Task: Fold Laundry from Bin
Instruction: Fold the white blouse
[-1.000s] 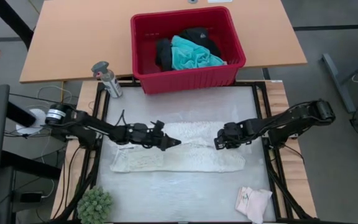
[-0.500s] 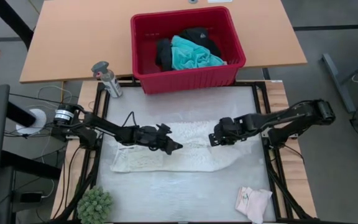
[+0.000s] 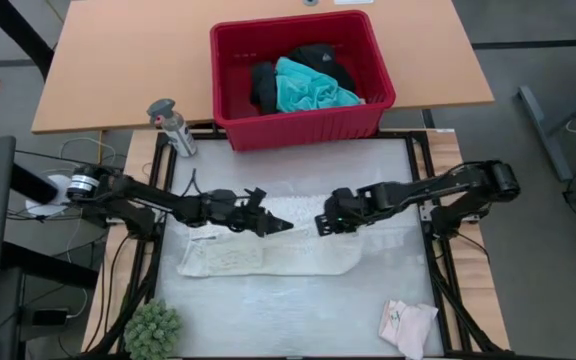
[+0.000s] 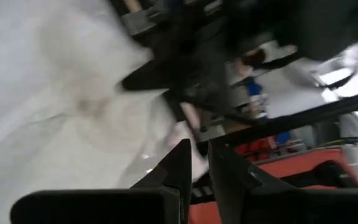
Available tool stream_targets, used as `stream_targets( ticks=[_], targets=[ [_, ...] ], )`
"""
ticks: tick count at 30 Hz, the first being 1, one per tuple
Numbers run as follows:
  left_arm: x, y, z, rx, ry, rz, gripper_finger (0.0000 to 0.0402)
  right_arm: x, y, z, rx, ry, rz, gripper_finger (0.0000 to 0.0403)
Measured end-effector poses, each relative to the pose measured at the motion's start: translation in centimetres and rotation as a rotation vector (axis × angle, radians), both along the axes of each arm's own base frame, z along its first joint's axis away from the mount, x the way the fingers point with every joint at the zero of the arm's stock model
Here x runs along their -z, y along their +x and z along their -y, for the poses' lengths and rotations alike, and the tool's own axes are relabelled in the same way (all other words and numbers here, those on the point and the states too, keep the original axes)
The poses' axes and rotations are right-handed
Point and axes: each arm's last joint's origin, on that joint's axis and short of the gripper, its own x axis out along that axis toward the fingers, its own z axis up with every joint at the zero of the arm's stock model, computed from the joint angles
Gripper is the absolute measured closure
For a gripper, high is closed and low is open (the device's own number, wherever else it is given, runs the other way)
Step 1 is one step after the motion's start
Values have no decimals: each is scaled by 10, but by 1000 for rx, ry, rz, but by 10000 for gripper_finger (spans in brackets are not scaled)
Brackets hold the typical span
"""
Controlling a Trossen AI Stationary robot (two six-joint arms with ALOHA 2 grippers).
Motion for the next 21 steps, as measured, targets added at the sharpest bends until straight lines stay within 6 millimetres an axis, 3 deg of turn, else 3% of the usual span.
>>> stream_targets(
  ticks=[10, 21],
  targets=[
    [-60, -39, 0, 0, 9, 183, 359, -16, 76, 16, -97, -36, 21, 376],
    [-79, -73, 6, -34, 76, 141, 359, -7, 156, 32, -224, -32, 29, 376]
  ],
)
